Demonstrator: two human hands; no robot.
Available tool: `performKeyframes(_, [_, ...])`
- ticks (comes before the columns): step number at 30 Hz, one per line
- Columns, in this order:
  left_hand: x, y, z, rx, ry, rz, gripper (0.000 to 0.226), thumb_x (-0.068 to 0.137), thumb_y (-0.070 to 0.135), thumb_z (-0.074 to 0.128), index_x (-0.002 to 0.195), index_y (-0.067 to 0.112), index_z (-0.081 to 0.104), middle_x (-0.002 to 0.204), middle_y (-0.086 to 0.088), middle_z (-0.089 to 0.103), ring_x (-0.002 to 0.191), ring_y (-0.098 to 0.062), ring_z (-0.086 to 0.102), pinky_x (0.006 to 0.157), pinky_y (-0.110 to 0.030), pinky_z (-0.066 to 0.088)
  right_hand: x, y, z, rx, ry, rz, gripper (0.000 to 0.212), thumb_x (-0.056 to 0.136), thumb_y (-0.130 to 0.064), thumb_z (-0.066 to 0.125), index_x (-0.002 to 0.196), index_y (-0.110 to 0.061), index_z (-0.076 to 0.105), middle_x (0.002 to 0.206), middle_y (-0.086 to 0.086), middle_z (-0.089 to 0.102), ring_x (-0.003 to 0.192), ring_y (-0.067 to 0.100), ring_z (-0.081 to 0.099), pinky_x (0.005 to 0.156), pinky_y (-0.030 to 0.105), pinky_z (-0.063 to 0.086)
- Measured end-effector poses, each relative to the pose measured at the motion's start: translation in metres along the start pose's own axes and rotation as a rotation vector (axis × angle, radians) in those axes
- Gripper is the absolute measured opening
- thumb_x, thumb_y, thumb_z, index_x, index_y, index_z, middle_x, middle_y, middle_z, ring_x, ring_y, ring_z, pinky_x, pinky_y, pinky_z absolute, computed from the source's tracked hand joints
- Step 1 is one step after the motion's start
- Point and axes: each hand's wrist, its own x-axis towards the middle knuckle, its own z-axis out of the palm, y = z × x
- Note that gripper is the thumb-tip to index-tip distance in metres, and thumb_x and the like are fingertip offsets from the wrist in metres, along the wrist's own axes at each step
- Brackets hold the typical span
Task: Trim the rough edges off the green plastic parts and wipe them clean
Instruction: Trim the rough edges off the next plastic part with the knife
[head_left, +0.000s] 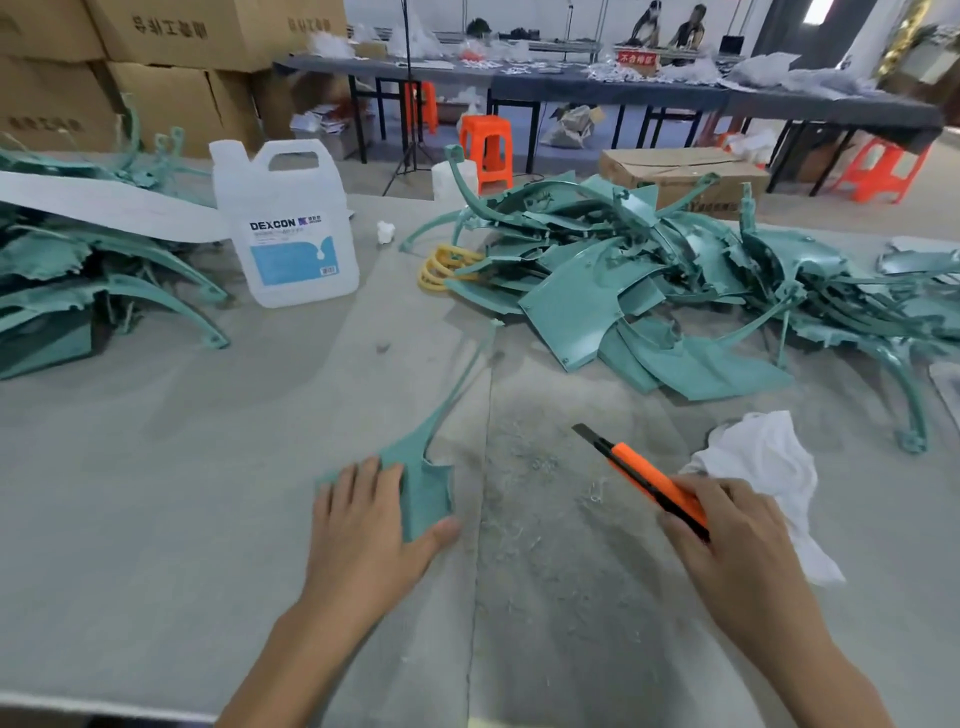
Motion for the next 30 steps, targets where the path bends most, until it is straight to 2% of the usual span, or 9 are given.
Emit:
performKeyframes(2, [-0.001, 0.000, 0.002, -0.040, -0.070, 0.079, 0.083, 0.087, 0.080, 0.038, 0.154, 0.033, 0.026, 0.167, 0.004, 0.015, 0.154, -0.015, 0.009, 0.122, -0.041, 0.007, -0.002, -0.007, -0.006, 0.079, -0.012, -0.069, 0.026, 0.086, -0.013, 0.079, 0.110, -0.016, 0.070, 0.095, 0.002, 0.065, 0.087, 0.031, 0.057, 0.075, 0.036, 0.039])
performKeyframes(4, [-0.002, -0.003, 0.002, -0.073, -0.145, 0.197, 0.072, 0.092, 0.073, 0.041, 0.154, 0.042, 0.022, 0.168, 0.011, 0.008, 0.154, -0.009, 0.002, 0.122, -0.039, 0.001, -0.006, -0.014, -0.010, 0.196, -0.085, -0.084, 0.023, 0.090, -0.022, 0.074, 0.107, -0.033, 0.064, 0.087, -0.014, 0.064, 0.081, 0.009, 0.058, 0.071, 0.018, 0.039])
performKeyframes(7, [-0.010, -0.008, 0.006, -0.104, -0.177, 0.282, 0.066, 0.094, 0.068, 0.044, 0.153, 0.051, 0.021, 0.168, 0.012, 0.005, 0.154, -0.008, -0.003, 0.121, -0.034, -0.004, -0.011, -0.021, -0.009, 0.275, -0.210, -0.114, 0.020, 0.092, -0.034, 0.069, 0.105, -0.044, 0.058, 0.085, -0.025, 0.065, 0.078, -0.001, 0.061, 0.069, 0.012, 0.043])
performKeyframes(10, [-0.011, -0.013, 0.009, -0.196, -0.135, 0.285, 0.073, 0.083, 0.085, 0.037, 0.148, 0.052, 0.034, 0.167, 0.012, 0.012, 0.153, -0.006, 0.002, 0.120, -0.030, -0.003, -0.012, -0.026, -0.004, 0.251, -0.274, -0.176, 0.020, 0.094, -0.036, 0.067, 0.110, -0.045, 0.058, 0.092, -0.029, 0.063, 0.081, 0.000, 0.061, 0.071, 0.013, 0.043])
performKeyframes(14, [-0.003, -0.007, 0.008, -0.212, 0.020, 0.295, 0.083, 0.070, 0.095, 0.033, 0.128, 0.043, 0.060, 0.148, 0.015, 0.044, 0.138, -0.008, 0.035, 0.113, -0.025, 0.016, -0.010, -0.033, 0.006, 0.210, -0.354, -0.240, 0.022, 0.098, -0.043, 0.060, 0.119, -0.047, 0.054, 0.089, -0.025, 0.063, 0.086, 0.002, 0.058, 0.075, 0.018, 0.043])
performKeyframes(18, [0.005, -0.009, 0.013, -0.218, 0.095, 0.286, 0.082, 0.065, 0.096, 0.043, 0.118, 0.037, 0.065, 0.130, 0.021, 0.055, 0.121, -0.007, 0.047, 0.102, -0.020, 0.022, -0.007, -0.039, 0.019, 0.216, -0.390, -0.271, 0.027, 0.100, -0.051, 0.050, 0.127, -0.047, 0.053, 0.095, -0.020, 0.060, 0.091, 0.000, 0.055, 0.077, 0.018, 0.042])
performKeyframes(21, [0.013, -0.013, 0.013, -0.172, 0.104, 0.321, 0.088, 0.061, 0.101, 0.043, 0.118, 0.038, 0.062, 0.118, 0.023, 0.056, 0.109, -0.007, 0.048, 0.098, -0.022, 0.026, -0.006, -0.039, 0.024, 0.169, -0.427, -0.288, 0.033, 0.101, -0.055, 0.045, 0.133, -0.048, 0.047, 0.107, -0.018, 0.059, 0.100, 0.007, 0.057, 0.088, 0.035, 0.048])
performKeyframes(27, [0.033, -0.012, 0.015, -0.193, 0.013, 0.311, 0.109, 0.054, 0.105, 0.040, 0.140, 0.038, 0.047, 0.154, 0.012, 0.032, 0.146, -0.012, 0.020, 0.119, -0.032, 0.015, 0.004, -0.040, 0.027, 0.144, -0.447, -0.337, 0.032, 0.101, -0.057, 0.042, 0.131, -0.048, 0.047, 0.098, -0.016, 0.059, 0.090, 0.009, 0.057, 0.081, 0.035, 0.048])
performKeyframes(30, [0.045, -0.006, 0.017, -0.224, -0.047, 0.270, 0.114, 0.050, 0.106, 0.040, 0.144, 0.041, 0.039, 0.165, 0.009, 0.018, 0.152, -0.009, 0.005, 0.122, -0.036, 0.007, 0.017, -0.041, 0.028, 0.123, -0.438, -0.327, 0.031, 0.101, -0.055, 0.043, 0.129, -0.047, 0.049, 0.092, -0.012, 0.062, 0.081, 0.009, 0.058, 0.074, 0.034, 0.049])
